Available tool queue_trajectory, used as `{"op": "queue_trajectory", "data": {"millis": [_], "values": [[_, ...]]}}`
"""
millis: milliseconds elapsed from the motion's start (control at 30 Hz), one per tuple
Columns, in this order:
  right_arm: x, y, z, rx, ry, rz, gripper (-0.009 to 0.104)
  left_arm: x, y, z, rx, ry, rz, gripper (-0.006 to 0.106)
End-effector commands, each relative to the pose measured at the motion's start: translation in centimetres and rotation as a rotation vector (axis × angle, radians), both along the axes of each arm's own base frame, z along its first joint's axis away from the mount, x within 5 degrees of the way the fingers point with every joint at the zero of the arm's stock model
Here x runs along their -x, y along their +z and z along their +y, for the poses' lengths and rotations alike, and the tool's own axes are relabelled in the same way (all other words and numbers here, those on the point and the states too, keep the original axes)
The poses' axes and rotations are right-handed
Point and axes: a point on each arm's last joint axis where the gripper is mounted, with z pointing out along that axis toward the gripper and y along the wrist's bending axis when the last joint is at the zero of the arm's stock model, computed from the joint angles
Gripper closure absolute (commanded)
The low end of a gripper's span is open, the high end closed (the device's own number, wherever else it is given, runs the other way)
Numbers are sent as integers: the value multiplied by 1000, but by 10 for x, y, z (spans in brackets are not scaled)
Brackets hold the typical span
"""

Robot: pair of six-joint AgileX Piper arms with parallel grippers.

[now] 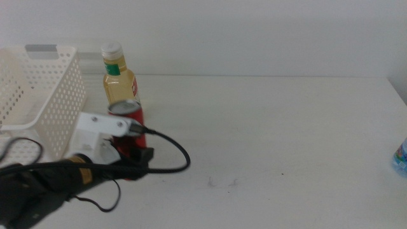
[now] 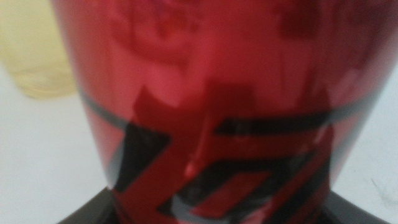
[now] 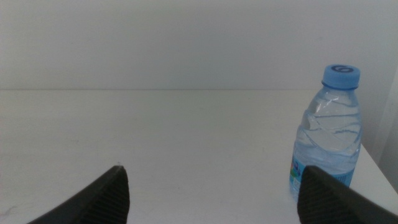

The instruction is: Use arms to grab the bottles and put them into the dustbin to the left of the table.

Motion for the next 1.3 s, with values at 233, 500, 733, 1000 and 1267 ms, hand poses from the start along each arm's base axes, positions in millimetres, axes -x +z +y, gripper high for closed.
{"op": "queue_trajectory", "data": {"millis": [233, 500, 733, 1000, 1267], "values": [[0, 0, 0, 7, -4, -13, 8, 12, 120, 36, -196, 312, 79, 99], [0, 0, 0, 7, -4, -13, 8, -22, 219, 75, -175, 19, 225, 99], [0, 0, 0, 7, -4, -13, 8, -77, 220, 142, -211, 188, 335, 99], [0, 0, 0, 7, -4, -13, 8, -125, 160, 184, -249, 285, 488, 99], [0, 0, 0, 7, -4, -13, 8, -154, 97, 204, -312, 315, 562, 82]]}}
